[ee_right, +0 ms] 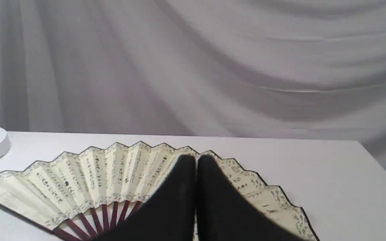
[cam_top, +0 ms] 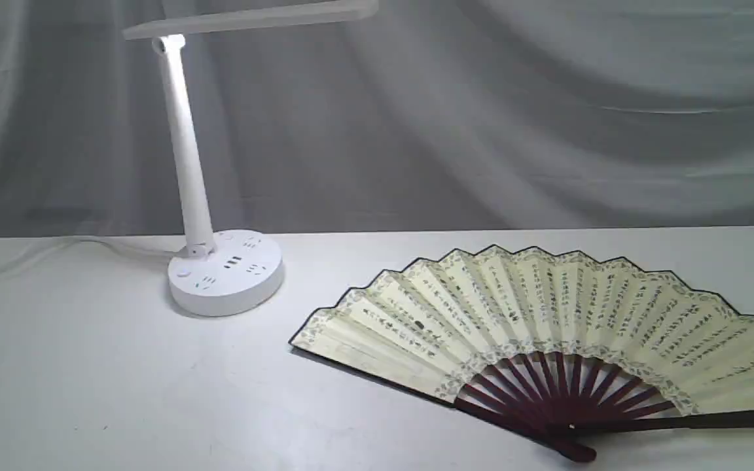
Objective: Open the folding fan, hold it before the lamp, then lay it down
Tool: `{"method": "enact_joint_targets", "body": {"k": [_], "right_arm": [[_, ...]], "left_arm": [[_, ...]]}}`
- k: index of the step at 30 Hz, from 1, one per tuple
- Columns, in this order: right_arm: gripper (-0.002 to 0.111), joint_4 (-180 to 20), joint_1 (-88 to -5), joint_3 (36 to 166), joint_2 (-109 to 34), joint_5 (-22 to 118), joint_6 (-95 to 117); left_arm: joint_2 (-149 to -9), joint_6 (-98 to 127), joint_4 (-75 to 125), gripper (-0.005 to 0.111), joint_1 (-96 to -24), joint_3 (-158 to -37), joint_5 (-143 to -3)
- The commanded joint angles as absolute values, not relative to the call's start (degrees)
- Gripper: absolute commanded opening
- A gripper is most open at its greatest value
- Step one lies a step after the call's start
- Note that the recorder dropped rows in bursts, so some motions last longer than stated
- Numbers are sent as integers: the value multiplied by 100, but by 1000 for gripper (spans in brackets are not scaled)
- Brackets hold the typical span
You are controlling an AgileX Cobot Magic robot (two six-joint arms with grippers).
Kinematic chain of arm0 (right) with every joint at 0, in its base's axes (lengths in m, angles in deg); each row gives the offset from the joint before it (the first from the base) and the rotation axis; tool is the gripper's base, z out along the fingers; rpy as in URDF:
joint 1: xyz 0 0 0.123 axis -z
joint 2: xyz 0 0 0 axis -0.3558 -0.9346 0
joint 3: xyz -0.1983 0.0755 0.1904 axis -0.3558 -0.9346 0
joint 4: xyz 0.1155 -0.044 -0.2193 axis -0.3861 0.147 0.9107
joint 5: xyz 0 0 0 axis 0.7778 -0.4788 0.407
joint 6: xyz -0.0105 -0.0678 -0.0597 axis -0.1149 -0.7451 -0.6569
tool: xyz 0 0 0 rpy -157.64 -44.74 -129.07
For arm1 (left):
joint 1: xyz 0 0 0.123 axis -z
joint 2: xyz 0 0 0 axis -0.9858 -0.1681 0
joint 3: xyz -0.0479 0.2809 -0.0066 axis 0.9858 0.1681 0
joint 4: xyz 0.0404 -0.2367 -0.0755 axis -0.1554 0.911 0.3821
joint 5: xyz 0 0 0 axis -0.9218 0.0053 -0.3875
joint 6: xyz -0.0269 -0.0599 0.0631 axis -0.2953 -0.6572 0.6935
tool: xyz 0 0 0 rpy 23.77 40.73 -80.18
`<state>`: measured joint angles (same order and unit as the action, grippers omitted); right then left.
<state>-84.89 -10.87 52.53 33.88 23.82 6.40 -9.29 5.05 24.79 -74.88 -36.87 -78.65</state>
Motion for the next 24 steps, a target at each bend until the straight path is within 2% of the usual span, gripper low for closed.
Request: {"method": "enact_joint_targets", "body": {"k": [1,8,11,24], "right_arm": [[0,-8469,-1107,5017,3411,2850,544],[0,-8710,-1107,3657,3411,3787,584],[0,-8601,-1107,3648,3411,3398,568],[0,-8618,-1107,3648,3411,3402,545]], "left_arm": [[-912,469,2479,0,-7502,-3658,-8208],[-912,456,2547,0,-7502,-3658,-8400],[-912,456,2547,0,-7502,-3658,-8400],[-912,470,2547,0,-7502,-3658,-8400]]}}
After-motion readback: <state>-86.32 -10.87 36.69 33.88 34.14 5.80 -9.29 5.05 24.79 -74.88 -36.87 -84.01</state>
